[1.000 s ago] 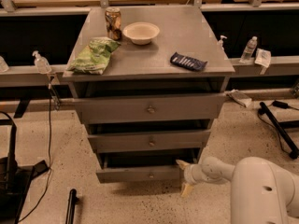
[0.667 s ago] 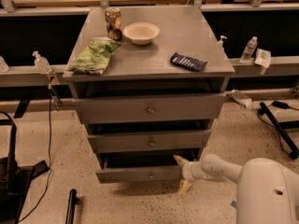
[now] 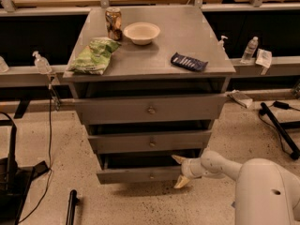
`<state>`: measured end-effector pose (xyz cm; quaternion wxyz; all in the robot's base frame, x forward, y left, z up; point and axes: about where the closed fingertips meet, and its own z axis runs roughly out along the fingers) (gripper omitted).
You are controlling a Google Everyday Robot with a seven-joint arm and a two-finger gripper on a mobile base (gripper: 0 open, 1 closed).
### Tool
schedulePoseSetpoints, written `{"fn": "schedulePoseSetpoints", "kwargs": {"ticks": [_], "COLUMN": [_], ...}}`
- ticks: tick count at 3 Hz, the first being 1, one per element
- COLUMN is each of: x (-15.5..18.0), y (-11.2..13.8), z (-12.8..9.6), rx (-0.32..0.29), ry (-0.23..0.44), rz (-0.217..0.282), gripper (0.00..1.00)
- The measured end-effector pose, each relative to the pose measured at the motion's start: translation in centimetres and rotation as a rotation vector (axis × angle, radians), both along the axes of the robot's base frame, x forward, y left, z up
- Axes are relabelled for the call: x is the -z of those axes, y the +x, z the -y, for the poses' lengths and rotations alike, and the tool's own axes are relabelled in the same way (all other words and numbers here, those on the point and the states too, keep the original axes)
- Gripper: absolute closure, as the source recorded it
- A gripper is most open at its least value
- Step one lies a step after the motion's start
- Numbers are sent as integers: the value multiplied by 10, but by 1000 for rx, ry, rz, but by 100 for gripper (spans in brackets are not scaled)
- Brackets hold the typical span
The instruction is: Open bottom drawer
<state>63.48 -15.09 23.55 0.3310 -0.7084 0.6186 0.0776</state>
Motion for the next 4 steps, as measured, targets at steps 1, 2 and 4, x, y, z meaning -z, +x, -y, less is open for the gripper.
{"fn": "schedulePoseSetpoints", "kwargs": {"ticks": [1,2,4], "x": [0,-3,-1], "y": [15,23,46], "z": [5,7,21], "rx": [32,49,125], "ry": [17,34,47], "rz": [9,16,37], "gripper": [49,72,100]}}
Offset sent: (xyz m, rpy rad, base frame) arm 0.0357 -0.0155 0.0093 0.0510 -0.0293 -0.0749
